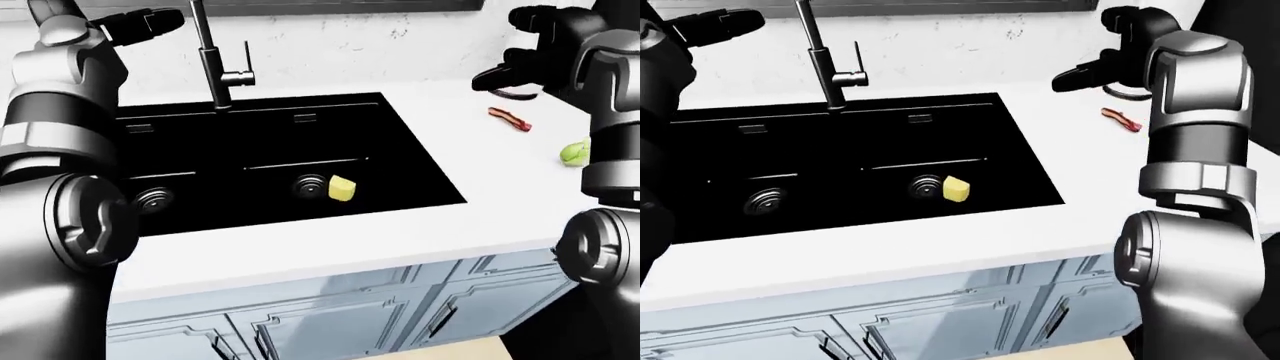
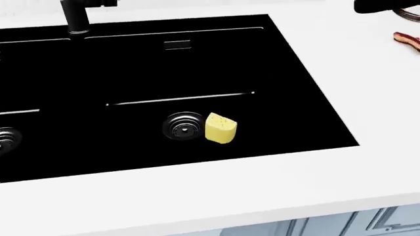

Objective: Turn the sink spout to the right.

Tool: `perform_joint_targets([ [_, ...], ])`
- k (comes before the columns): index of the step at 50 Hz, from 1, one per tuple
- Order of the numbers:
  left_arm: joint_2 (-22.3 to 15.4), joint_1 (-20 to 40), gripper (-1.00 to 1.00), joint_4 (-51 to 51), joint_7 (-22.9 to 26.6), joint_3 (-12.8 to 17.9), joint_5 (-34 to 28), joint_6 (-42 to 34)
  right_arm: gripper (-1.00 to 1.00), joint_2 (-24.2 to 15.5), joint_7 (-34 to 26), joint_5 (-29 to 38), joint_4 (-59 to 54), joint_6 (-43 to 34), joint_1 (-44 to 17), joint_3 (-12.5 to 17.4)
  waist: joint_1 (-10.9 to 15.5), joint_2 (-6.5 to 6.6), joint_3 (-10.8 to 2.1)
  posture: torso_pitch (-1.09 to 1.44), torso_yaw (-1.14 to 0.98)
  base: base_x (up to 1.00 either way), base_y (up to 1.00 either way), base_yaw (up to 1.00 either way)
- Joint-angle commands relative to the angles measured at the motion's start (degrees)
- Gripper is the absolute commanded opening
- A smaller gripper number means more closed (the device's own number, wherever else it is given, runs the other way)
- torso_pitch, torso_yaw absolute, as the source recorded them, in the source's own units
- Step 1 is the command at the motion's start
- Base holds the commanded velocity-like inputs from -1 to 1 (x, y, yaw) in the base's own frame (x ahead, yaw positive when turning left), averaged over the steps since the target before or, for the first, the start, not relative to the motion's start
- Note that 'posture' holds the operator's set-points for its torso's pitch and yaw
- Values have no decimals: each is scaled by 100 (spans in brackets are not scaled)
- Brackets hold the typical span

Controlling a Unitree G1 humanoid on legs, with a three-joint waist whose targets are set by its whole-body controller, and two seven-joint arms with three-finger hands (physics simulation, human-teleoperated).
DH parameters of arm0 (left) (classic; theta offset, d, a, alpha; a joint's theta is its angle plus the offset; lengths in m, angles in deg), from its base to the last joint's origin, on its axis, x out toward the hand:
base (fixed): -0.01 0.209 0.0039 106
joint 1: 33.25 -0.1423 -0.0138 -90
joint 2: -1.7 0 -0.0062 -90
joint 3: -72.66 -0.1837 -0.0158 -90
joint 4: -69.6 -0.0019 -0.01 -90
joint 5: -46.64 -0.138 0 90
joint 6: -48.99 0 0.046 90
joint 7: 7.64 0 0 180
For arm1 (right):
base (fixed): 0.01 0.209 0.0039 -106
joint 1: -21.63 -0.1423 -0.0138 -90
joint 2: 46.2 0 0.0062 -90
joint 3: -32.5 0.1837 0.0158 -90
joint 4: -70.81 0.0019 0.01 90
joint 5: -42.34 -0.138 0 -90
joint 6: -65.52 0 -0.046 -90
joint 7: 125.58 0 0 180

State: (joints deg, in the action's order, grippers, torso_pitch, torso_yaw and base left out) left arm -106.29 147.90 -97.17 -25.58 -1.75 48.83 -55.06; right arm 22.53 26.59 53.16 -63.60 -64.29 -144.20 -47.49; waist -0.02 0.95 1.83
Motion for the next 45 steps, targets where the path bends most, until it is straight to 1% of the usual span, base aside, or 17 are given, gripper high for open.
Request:
perform_joint_targets([
  [1,-22,240,100,229,26,-22,-21,175,100,-103,45,10,212,139,-229,41,-21,20,-132,0,0,19,0,0],
  [4,-35,267,100,232,29,-20,-23,164,100,-106,40,19,202,135,-251,30,35,-234,-134,0,0,18,0,0],
  [5,-41,272,100,230,27,-18,-22,163,100,-102,39,24,204,130,-252,24,60,-372,-151,0,0,18,0,0],
  [6,-46,275,100,229,27,-15,-21,161,100,-103,38,25,204,133,-250,26,82,-568,-200,0,0,18,0,0],
  [7,-52,274,100,227,24,-12,-21,163,100,-107,33,29,195,136,-253,24,130,-596,-256,0,0,19,0,0],
  [8,-55,271,100,225,22,-11,-22,167,100,-104,31,33,206,124,-258,22,70,-496,-180,0,0,19,0,0],
  [9,-58,271,100,224,20,-11,-24,168,100,-100,33,34,207,127,-252,23,102,-544,-157,0,0,18,0,0],
  [11,-68,276,100,224,22,-8,-25,165,100,-100,31,41,193,126,-263,20,68,-433,-194,0,0,19,0,0],
  [16,-78,285,100,225,22,-3,-24,163,100,-88,29,72,73,171,-351,-7,44,-161,-113,0,0,19,0,0],
  [19,-91,295,100,217,-9,12,-16,153,100,-75,-30,109,114,204,-355,-56,-17,108,-137,0,0,19,0,0],
  [20,-93,296,100,222,-9,20,-8,172,100,-72,-26,139,103,226,-363,-70,-65,231,-60,0,0,0,0,0],
  [21,-94,297,100,221,-4,18,-8,172,100,-72,-29,151,92,226,-378,-67,-106,322,-137,0,0,0,0,0],
  [23,-98,293,100,224,15,22,2,163,100,-76,-30,163,93,233,-364,-44,-152,194,-82,0,0,0,0,0],
  [26,-100,287,100,223,-1,10,-15,197,100,-79,-46,167,166,210,-359,-19,-140,148,-104,0,0,0,0,0],
  [28,-102,292,100,223,1,4,-19,179,100,-78,-47,166,196,185,-340,-4,-104,51,-93,0,0,0,0,0],
  [30,-112,297,100,236,231,26,35,143,100,-81,-54,167,179,193,-345,-1,-86,-35,-76,0,0,0,0,0],
  [45,-178,233,100,232,439,27,84,227,100,-106,-63,163,219,170,-346,-1,-90,-36,-61,0,0,0,0,0],
])
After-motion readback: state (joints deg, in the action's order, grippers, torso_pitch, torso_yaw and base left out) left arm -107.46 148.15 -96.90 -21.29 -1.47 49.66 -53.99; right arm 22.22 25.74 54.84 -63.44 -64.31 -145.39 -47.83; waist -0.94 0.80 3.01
